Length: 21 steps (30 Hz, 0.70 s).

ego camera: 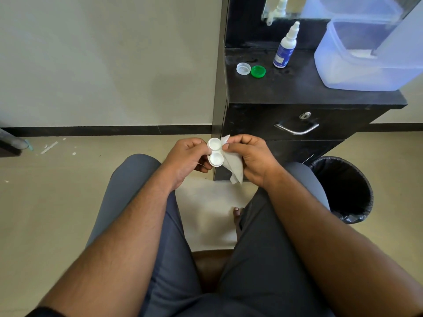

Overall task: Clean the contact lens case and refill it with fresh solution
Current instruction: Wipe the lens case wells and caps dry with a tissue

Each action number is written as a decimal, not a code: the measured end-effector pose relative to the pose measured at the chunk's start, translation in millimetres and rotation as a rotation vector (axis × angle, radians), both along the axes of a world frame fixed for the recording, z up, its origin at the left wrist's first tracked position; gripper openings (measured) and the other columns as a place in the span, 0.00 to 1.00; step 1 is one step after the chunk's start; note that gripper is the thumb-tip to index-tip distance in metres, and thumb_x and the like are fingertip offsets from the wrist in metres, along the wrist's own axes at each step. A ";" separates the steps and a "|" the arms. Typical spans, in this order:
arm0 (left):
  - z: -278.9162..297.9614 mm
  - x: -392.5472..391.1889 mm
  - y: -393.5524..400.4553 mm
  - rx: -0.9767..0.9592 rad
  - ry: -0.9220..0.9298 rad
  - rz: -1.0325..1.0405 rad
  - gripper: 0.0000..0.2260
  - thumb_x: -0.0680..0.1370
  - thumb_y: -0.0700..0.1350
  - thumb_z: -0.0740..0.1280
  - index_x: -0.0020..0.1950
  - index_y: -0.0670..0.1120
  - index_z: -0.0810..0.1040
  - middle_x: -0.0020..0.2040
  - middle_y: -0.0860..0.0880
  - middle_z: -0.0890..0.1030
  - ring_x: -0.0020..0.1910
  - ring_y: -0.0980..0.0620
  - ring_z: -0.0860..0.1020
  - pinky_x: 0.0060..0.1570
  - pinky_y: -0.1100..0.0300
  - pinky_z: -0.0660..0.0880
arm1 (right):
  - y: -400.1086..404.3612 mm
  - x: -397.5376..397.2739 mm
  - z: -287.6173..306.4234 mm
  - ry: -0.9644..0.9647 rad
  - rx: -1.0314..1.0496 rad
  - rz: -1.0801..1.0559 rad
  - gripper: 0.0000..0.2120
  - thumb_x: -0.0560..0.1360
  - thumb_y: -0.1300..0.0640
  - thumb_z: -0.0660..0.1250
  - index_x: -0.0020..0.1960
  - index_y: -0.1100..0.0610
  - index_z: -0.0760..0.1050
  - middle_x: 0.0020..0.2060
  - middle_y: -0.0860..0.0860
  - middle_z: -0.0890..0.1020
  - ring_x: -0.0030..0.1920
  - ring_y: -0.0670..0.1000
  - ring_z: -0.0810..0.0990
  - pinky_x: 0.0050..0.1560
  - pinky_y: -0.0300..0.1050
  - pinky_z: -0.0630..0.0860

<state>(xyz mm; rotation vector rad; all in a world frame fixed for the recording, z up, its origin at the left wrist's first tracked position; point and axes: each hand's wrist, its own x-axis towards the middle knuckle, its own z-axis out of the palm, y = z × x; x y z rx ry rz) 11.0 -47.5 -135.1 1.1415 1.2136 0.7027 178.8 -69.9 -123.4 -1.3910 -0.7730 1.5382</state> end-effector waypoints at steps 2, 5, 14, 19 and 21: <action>-0.2 0.9 -1.3 0.016 -0.014 -0.016 0.10 0.76 0.36 0.63 0.35 0.40 0.77 0.31 0.42 0.78 0.30 0.48 0.77 0.36 0.53 0.76 | 0.7 0.4 -0.9 0.034 -0.027 -0.039 0.08 0.71 0.67 0.70 0.37 0.57 0.81 0.44 0.54 0.83 0.45 0.54 0.81 0.41 0.47 0.79; -0.4 3.4 -3.2 0.042 -0.023 -0.055 0.12 0.77 0.36 0.63 0.34 0.43 0.77 0.30 0.43 0.79 0.31 0.48 0.77 0.35 0.55 0.75 | 3.7 2.1 -1.7 0.114 -0.070 -0.110 0.04 0.72 0.67 0.70 0.42 0.59 0.81 0.45 0.57 0.83 0.45 0.55 0.81 0.41 0.48 0.80; -5.5 -0.3 -5.5 0.180 0.253 -0.200 0.08 0.77 0.39 0.65 0.43 0.35 0.77 0.36 0.45 0.79 0.33 0.53 0.78 0.38 0.54 0.77 | 6.7 8.0 -6.1 -0.110 0.010 0.073 0.04 0.73 0.64 0.69 0.44 0.57 0.82 0.46 0.55 0.84 0.46 0.53 0.82 0.48 0.49 0.79; -5.4 -6.4 -2.2 0.232 0.261 -0.139 0.05 0.77 0.38 0.68 0.43 0.39 0.81 0.37 0.46 0.81 0.35 0.53 0.78 0.38 0.57 0.78 | 7.8 13.1 -7.7 -0.295 0.063 0.178 0.04 0.71 0.64 0.71 0.41 0.56 0.84 0.44 0.55 0.84 0.46 0.55 0.80 0.50 0.53 0.78; -5.5 -8.7 -1.3 0.229 0.262 -0.143 0.04 0.76 0.38 0.69 0.42 0.40 0.82 0.38 0.44 0.82 0.36 0.52 0.78 0.38 0.55 0.78 | 8.0 13.8 -6.5 -0.339 0.086 0.219 0.03 0.71 0.64 0.72 0.41 0.57 0.84 0.43 0.54 0.84 0.45 0.54 0.80 0.50 0.52 0.78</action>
